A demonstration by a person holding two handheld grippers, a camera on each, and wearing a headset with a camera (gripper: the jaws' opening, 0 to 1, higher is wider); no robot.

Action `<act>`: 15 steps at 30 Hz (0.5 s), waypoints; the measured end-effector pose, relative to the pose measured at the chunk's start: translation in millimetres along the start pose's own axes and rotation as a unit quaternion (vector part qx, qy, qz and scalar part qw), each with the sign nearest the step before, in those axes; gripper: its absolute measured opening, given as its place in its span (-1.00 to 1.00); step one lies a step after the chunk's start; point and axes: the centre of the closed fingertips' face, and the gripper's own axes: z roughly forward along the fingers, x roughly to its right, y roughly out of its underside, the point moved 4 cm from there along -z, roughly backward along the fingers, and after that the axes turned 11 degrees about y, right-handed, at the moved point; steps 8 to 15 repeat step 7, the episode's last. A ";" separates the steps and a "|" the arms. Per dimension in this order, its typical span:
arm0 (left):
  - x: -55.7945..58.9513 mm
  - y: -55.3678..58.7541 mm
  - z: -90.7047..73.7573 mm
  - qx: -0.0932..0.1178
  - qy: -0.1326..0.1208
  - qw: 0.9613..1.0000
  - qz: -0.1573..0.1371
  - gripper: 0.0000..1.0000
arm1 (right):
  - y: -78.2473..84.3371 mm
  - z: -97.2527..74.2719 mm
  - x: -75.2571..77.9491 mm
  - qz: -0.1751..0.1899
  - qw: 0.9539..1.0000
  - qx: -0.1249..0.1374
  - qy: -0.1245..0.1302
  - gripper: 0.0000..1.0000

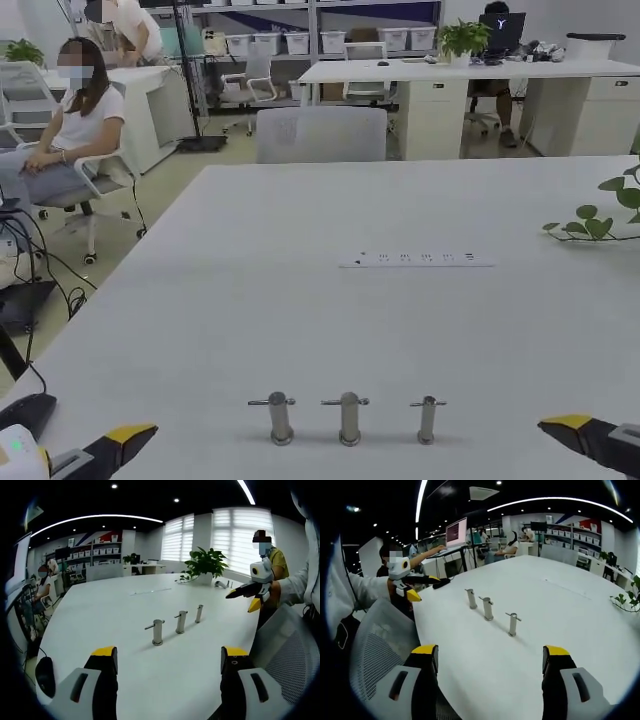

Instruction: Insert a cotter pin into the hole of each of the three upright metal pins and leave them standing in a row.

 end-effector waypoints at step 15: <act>-0.8 0.0 0.7 0.002 0.000 1.000 -0.001 0.71 | -0.2 0.3 -0.6 -0.001 1.000 0.000 0.000 0.75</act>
